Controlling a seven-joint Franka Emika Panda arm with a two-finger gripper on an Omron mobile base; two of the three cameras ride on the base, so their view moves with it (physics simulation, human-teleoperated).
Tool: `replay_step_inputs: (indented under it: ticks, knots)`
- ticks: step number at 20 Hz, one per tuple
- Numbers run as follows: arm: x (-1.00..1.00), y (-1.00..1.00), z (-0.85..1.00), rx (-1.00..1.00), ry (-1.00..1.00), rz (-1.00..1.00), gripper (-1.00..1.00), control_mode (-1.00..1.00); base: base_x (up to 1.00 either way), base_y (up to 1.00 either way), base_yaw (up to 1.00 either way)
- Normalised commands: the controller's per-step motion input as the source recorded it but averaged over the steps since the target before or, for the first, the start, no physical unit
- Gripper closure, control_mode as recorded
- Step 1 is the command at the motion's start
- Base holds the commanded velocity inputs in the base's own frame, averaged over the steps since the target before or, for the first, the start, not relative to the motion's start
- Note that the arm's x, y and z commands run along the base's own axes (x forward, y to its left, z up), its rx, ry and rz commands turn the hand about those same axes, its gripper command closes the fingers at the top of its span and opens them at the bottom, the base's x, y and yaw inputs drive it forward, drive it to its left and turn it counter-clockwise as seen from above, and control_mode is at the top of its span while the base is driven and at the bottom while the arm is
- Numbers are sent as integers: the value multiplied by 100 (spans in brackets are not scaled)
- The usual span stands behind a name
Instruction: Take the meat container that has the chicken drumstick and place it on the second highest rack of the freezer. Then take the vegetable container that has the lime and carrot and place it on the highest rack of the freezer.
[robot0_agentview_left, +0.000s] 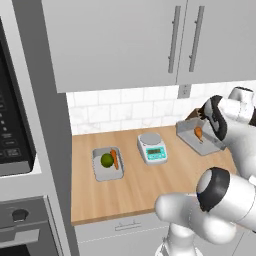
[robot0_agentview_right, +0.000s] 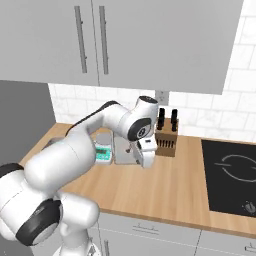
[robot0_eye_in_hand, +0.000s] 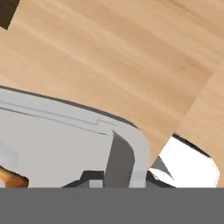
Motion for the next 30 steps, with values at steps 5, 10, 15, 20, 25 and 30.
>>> replay_step_inputs:
  ticks: [5,10,15,20,25,30]
  knots:
    - [-41,1,65,0,-16,65,100,-100,0,0,0]
    - [-8,13,55,0,-5,74,100,-100,0,0,0]
    - [0,22,48,-1,-1,69,100,-100,0,0,0]
    - [-1,29,42,-2,-3,52,100,-100,0,0,0]
    - [0,5,7,0,-1,9,100,100,-6,5,44]
    - [0,0,0,0,0,0,100,100,-43,2,46]
